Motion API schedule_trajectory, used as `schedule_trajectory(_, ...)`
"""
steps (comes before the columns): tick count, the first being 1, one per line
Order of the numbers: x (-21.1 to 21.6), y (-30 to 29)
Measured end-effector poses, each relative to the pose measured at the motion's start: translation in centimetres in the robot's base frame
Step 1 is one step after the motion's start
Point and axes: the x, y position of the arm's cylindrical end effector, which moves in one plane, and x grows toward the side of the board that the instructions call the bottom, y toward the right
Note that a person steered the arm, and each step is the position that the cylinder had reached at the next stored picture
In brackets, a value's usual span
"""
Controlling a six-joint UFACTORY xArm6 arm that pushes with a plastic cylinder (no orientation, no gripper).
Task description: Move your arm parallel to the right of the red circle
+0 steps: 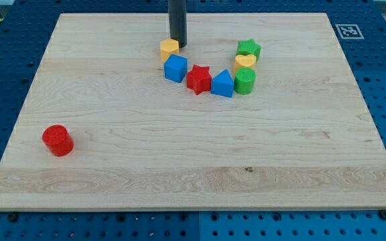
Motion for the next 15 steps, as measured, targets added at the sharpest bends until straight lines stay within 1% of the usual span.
schedule_trajectory(3, 0.4, -0.2)
schedule_trajectory(5, -3.1, -3.4)
schedule_trajectory(7, -2.0, -7.7)
schedule_trajectory(8, -2.0, -8.3)
schedule_trajectory(12, 1.8, -8.7)
schedule_trajectory(14, 6.4, -8.7)
schedule_trajectory(15, 6.4, -8.7)
